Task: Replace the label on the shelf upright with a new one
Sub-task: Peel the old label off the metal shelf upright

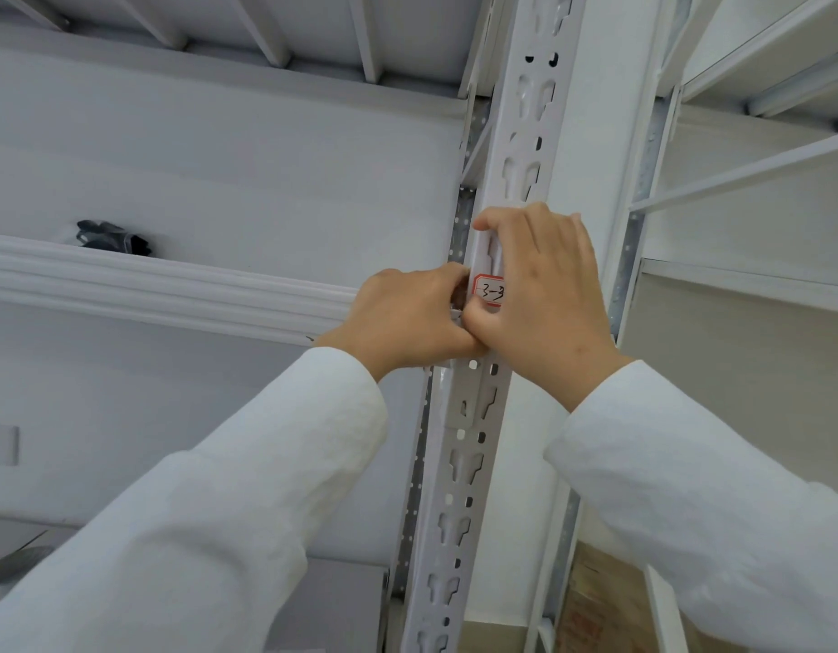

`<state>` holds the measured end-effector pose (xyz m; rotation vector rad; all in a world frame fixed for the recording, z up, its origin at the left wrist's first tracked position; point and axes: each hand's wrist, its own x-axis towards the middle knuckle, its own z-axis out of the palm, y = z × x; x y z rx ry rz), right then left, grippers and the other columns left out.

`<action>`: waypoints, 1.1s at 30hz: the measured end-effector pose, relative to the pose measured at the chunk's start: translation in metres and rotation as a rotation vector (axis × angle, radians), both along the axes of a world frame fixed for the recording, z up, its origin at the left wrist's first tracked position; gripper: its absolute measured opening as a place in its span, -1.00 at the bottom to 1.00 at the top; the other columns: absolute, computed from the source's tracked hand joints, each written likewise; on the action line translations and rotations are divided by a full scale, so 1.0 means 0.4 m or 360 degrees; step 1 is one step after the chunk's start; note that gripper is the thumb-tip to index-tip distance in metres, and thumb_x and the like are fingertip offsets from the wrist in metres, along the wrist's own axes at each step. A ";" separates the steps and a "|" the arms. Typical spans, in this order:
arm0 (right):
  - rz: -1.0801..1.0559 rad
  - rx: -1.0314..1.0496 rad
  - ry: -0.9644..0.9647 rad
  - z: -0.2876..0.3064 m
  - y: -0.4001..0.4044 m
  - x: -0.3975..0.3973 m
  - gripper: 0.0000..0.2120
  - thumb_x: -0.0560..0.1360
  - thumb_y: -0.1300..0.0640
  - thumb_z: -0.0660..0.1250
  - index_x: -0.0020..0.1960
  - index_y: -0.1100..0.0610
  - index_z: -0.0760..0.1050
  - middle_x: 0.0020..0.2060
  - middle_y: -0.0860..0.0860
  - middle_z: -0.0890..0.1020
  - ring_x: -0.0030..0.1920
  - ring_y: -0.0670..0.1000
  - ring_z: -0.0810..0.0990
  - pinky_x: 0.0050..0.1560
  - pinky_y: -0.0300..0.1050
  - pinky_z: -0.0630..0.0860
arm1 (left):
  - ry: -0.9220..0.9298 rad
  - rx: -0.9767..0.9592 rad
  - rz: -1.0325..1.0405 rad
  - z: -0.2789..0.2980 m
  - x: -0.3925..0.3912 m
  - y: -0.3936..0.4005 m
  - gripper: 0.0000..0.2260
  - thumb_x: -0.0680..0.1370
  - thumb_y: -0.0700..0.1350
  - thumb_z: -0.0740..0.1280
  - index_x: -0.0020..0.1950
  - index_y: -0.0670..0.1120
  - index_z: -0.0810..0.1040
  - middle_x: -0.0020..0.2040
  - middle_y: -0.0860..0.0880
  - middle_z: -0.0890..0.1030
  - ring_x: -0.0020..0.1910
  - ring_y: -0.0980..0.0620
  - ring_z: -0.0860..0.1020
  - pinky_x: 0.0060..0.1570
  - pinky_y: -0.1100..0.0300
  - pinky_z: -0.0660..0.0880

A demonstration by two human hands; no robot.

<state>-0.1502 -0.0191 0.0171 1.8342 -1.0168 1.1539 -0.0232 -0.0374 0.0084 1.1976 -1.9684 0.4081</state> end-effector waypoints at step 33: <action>0.0004 -0.0010 -0.0022 -0.015 0.002 -0.002 -0.60 0.34 0.16 0.15 0.17 0.13 0.38 0.03 0.09 0.50 0.10 0.16 0.45 0.38 0.26 0.11 | -0.0024 0.0055 0.0012 0.001 0.000 0.009 -0.73 0.35 0.16 0.32 -0.25 0.07 0.28 -0.34 0.12 0.47 -0.32 0.07 0.45 -0.37 0.29 0.21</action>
